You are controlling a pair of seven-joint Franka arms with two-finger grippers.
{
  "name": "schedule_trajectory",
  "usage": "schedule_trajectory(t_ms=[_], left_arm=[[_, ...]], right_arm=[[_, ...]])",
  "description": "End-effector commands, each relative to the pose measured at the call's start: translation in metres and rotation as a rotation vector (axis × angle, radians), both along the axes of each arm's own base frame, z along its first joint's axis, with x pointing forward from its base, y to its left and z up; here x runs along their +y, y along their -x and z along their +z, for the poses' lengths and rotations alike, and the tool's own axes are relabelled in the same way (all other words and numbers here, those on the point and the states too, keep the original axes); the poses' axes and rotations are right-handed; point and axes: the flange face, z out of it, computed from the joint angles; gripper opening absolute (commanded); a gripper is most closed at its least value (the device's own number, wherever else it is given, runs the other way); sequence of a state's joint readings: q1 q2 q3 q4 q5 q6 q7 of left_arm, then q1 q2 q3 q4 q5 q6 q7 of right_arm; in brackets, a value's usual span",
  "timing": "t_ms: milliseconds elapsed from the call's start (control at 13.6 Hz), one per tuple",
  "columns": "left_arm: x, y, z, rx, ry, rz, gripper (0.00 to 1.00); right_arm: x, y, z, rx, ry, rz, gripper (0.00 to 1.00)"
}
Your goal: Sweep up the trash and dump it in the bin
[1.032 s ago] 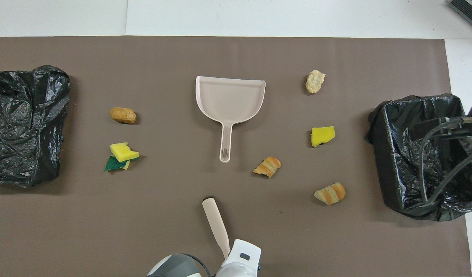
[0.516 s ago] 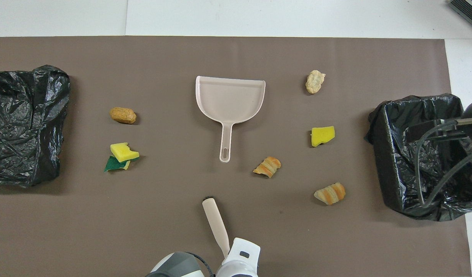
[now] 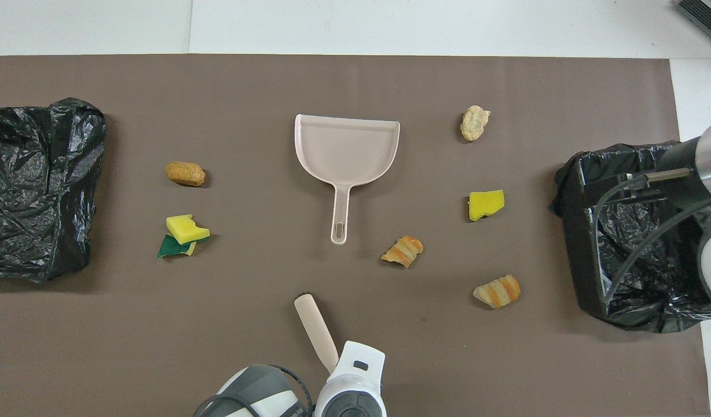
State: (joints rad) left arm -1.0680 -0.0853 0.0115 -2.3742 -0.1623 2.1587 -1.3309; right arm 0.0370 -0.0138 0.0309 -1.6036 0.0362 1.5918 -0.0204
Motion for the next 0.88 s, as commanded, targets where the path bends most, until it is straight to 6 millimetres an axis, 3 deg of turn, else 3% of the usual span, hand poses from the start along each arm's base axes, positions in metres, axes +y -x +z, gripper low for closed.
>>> schedule_trajectory(t_ms=[0,221,442,516,590,811], left_arm=[[0.015,-0.022,0.03,0.047,-0.006,-0.045,0.0],[0.056,-0.069,0.079,0.082,0.027,-0.115,0.0],[0.129,-0.111,0.141,0.053,0.097,-0.173,0.0],[0.151,-0.126,0.147,0.079,0.08,-0.217,0.0],[0.174,-0.144,0.148,0.085,0.048,-0.269,0.0],[0.252,-0.189,0.14,0.086,0.04,-0.32,0.0]], right_arm=[[0.027,-0.013,-0.018,0.015,-0.024,0.003,1.0],[0.063,-0.033,-0.043,0.002,-0.059,-0.013,1.0],[0.101,-0.052,-0.074,-0.021,-0.08,-0.04,1.0],[0.115,-0.057,-0.085,-0.032,-0.081,-0.056,1.0],[0.143,-0.056,-0.095,-0.04,-0.084,-0.05,1.0],[0.209,-0.053,-0.119,-0.098,-0.05,-0.091,1.0]])
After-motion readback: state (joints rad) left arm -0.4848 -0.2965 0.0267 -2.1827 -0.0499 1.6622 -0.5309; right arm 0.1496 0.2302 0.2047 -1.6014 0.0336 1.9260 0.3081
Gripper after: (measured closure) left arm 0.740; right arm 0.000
